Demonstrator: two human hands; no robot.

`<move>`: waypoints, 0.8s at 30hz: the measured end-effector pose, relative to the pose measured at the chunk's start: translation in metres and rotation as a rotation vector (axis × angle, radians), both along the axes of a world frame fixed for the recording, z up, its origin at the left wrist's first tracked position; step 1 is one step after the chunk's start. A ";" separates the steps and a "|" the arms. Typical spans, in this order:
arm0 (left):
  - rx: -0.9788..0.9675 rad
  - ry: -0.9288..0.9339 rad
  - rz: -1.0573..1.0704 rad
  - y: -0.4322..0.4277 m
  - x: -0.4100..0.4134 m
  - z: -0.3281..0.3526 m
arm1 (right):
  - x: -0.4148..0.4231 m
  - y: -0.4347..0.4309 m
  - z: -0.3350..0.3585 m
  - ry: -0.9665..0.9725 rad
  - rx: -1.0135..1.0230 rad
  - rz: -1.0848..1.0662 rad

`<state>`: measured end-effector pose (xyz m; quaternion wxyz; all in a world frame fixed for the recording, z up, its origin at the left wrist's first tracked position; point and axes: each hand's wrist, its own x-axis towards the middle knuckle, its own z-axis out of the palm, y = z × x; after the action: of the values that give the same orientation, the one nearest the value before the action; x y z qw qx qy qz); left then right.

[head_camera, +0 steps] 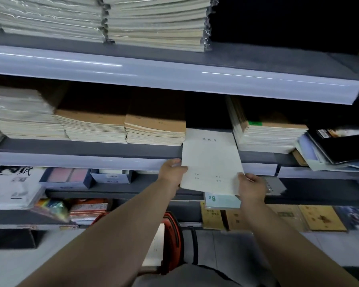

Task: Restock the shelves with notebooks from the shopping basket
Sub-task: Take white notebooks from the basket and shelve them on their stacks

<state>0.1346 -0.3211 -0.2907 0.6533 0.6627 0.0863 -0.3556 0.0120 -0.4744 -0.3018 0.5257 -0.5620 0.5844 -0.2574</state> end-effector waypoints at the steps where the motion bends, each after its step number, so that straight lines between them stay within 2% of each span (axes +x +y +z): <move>1: 0.006 -0.004 -0.010 0.000 0.003 0.002 | 0.004 -0.003 -0.001 0.006 -0.024 -0.001; 4: -0.005 -0.007 -0.047 -0.004 0.011 0.006 | 0.015 -0.014 0.004 0.042 -0.120 0.027; 9: -0.043 -0.028 -0.044 -0.016 0.019 0.020 | 0.026 -0.032 0.015 0.136 -0.343 0.234; 11: 0.091 -0.187 -0.166 -0.021 0.023 0.018 | 0.029 -0.035 0.015 0.160 -0.390 0.380; 14: 0.429 -0.482 -0.495 -0.027 0.022 0.015 | 0.024 -0.036 0.009 0.287 -0.467 0.606; 16: 0.588 -0.629 -0.619 -0.032 0.017 0.011 | 0.016 -0.041 0.004 0.368 -0.616 0.739; 20: 0.667 -0.776 -0.603 -0.034 0.008 -0.002 | 0.003 -0.061 -0.009 0.579 -0.876 1.010; 24: 0.691 -0.823 -0.525 -0.033 0.010 -0.005 | 0.002 -0.074 -0.015 0.613 -0.904 1.056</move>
<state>0.1450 -0.3542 -0.2962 0.2698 0.9194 -0.2300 -0.1705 0.0140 -0.5483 -0.3171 0.1116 -0.9742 0.1955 -0.0185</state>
